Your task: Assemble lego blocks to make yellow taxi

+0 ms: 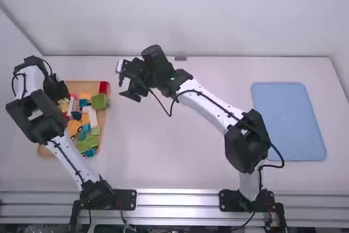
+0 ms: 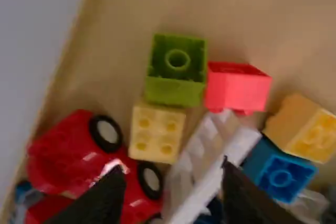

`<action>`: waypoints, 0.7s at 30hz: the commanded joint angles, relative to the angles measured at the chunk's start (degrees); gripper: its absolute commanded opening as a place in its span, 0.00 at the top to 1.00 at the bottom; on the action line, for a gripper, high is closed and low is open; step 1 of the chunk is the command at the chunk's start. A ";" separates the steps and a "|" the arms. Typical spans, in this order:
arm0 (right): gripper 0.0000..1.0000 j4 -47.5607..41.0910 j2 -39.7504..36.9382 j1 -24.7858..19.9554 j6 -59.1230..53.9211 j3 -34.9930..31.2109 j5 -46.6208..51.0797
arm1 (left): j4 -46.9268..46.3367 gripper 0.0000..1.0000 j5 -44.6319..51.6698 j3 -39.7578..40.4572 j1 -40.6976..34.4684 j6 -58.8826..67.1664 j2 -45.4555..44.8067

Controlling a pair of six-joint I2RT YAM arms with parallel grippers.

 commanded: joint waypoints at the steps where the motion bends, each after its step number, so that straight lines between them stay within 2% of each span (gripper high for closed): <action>1: 0.02 -0.04 0.22 -0.26 0.11 -0.13 -0.11 | -1.51 0.38 6.03 -0.46 -0.20 -3.39 -3.41; 2: 0.02 -0.31 0.22 -0.26 0.31 -0.13 -0.02 | -2.29 0.27 5.99 -0.46 -0.24 -4.13 -4.52; 7: 0.02 -1.90 0.22 -0.37 2.16 -0.13 1.79 | -2.73 0.19 4.74 -4.96 -0.28 -2.29 -12.46; 9: 0.02 -2.29 0.22 -0.59 2.14 -0.13 1.75 | -2.32 0.19 4.87 -7.37 -0.17 -0.63 -15.08; 11: 0.02 -2.64 0.22 -0.63 2.12 -0.13 1.77 | 1.66 0.06 4.68 -14.67 0.28 0.79 -21.24; 14: 0.02 -2.62 0.22 -0.66 1.70 -0.13 1.29 | 6.21 0.06 4.63 -22.62 1.38 3.82 -26.99; 15: 0.02 -2.64 0.22 -0.94 1.29 -0.13 1.20 | 8.48 0.00 4.63 -27.15 2.01 6.05 -29.88; 17: 0.02 -2.60 0.22 -1.03 1.31 -0.13 1.22 | 10.71 0.01 4.26 -33.16 2.86 10.86 -33.46; 21: 0.02 -2.67 0.22 -0.85 1.31 -0.13 1.40 | 13.60 0.01 -2.60 -42.62 3.56 17.81 -36.79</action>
